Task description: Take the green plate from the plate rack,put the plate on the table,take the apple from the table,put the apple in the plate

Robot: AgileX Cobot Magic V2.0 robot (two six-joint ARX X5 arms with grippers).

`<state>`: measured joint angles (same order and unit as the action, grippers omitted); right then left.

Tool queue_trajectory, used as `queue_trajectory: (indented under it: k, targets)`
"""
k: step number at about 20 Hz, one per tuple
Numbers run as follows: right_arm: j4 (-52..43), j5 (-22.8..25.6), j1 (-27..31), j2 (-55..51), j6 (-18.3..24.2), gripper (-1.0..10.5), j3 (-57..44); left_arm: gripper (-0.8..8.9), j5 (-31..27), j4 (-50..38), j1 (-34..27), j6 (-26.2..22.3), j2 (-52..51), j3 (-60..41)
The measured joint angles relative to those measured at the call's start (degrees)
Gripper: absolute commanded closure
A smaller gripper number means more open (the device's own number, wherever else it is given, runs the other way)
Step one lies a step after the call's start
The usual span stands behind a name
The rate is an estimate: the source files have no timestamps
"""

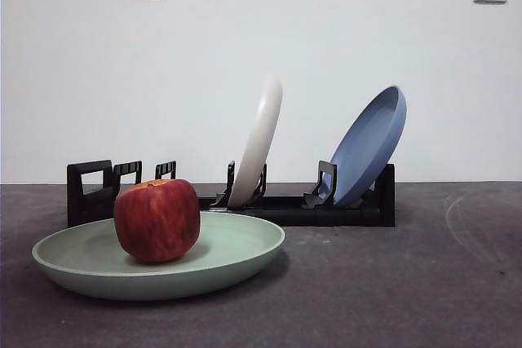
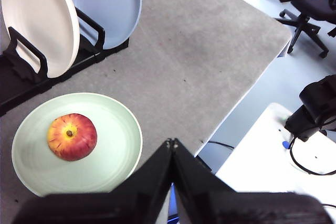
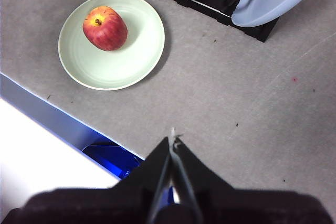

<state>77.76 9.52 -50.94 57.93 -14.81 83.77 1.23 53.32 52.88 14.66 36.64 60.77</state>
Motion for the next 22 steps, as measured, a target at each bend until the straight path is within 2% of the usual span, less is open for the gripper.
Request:
queue_trajectory:
  k: [3, 5, 7, 10, 14, 19, 20, 22]
  targets:
    - [0.00, 1.36, 0.00, 0.00, 0.02, 9.5, 0.00, 8.17, 0.28, 0.00, -1.42, -0.20, 0.39, 0.00]
    - [0.00, 1.86, 0.00, 0.00, 0.02, 9.5, 0.00, 8.17, 1.42, -0.31, -8.33, -2.75, -0.74, 0.00]
    - [0.00, 1.88, 0.00, 0.00, 0.02, 9.5, 0.00, 8.17, 1.84, -4.76, -17.46, -2.80, -2.64, -0.74]
    - [-0.02, 1.95, 0.00, 0.00, 0.00, 9.5, 0.00, 8.17, 1.99, -19.61, -31.76, -2.80, -8.31, -8.44]
    - [0.00, 2.01, 0.00, 0.00, 0.00, 9.5, 0.00, 8.17, 1.99, -44.15, -44.89, -2.80, -19.37, -29.29]
    - [-0.02, 2.01, 0.00, 0.00, 0.02, 9.5, 0.00, 8.17, 1.60, -74.10, -51.32, -2.86, -33.14, -54.77]
    - [-0.02, 2.01, 0.00, 0.00, 0.02, 9.5, 0.00, 8.17, 1.51, -76.89, -51.78, -2.91, -35.47, -58.29]
    - [0.00, 2.03, 0.00, 0.02, 0.00, 9.5, 0.00, 8.17, 0.77, -72.94, -52.04, -3.32, -36.04, -59.76]
